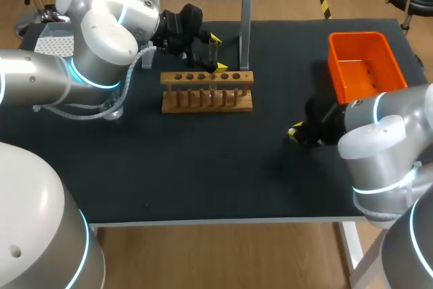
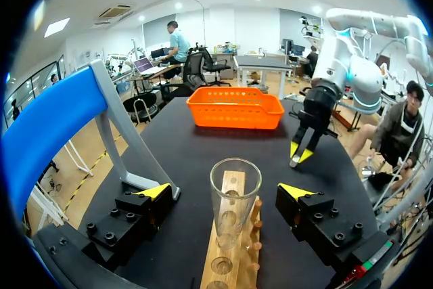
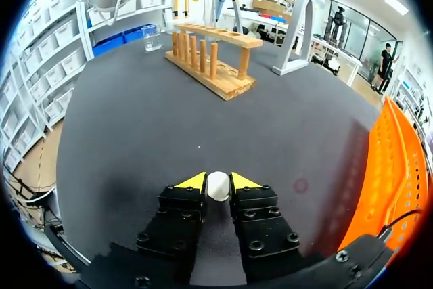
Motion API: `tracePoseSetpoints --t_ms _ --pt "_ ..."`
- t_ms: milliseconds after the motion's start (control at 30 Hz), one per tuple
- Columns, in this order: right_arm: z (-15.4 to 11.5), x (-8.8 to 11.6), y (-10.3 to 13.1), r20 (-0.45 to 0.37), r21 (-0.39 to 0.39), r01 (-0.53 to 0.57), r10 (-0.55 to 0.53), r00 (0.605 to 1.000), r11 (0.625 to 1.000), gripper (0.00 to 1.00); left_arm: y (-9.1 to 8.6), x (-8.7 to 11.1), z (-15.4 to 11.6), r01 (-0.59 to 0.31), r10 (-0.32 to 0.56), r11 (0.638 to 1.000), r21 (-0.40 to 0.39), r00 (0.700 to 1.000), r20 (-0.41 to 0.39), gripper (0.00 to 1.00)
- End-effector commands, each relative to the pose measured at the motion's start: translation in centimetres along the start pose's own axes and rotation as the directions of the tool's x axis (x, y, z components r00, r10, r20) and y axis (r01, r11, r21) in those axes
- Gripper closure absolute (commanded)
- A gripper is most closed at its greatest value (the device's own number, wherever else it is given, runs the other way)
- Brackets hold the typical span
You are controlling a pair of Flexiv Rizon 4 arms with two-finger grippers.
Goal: Invert the test tube, pick up the pipette, mount the tip to pipette, aspirate from beaker and dispense into the tube, eject the tip, return the pipette, and cap with the stopper.
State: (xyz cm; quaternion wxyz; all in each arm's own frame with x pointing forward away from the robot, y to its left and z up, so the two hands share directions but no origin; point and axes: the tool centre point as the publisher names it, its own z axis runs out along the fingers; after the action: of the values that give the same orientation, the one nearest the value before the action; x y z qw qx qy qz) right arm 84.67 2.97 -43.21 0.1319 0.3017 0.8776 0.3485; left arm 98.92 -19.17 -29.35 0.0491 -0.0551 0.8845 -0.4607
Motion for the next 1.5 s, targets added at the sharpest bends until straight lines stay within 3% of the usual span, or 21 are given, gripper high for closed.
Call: tracePoseSetpoints --t_ms 33,200,367,667,867,1500 --pt "-0.1 0.0 0.1 0.000 0.005 0.000 0.000 1.000 1.000 1.00 -0.1 0.0 0.0 0.001 -0.001 1.000 -0.004 1.000 -0.002 0.00" --pt "-1.1 0.0 1.0 -0.005 -0.015 0.000 0.000 1.000 1.000 1.00 -0.1 0.0 0.0 0.001 -0.001 1.000 -0.004 1.000 -0.002 0.00" --pt "-2.9 0.1 3.4 -0.031 -0.053 0.018 -0.019 0.999 0.998 1.00 -0.1 0.0 0.0 0.001 -0.001 1.000 -0.004 1.000 -0.002 0.00" --pt "-7.7 0.1 11.6 -0.137 -0.112 0.072 -0.087 0.987 0.991 1.00 -0.1 0.0 0.0 0.001 -0.001 1.000 -0.004 1.000 -0.002 0.00" --pt "-11.1 1.7 17.8 -0.201 -0.142 0.217 -0.243 0.949 0.966 1.00 -0.1 0.0 0.0 0.001 -0.001 1.000 -0.004 1.000 -0.002 0.00" --pt "-11.1 1.7 17.8 -0.201 -0.142 0.217 -0.243 0.949 0.966 1.00 -0.1 0.0 0.0 0.001 -0.001 1.000 -0.004 1.000 -0.002 0.00"
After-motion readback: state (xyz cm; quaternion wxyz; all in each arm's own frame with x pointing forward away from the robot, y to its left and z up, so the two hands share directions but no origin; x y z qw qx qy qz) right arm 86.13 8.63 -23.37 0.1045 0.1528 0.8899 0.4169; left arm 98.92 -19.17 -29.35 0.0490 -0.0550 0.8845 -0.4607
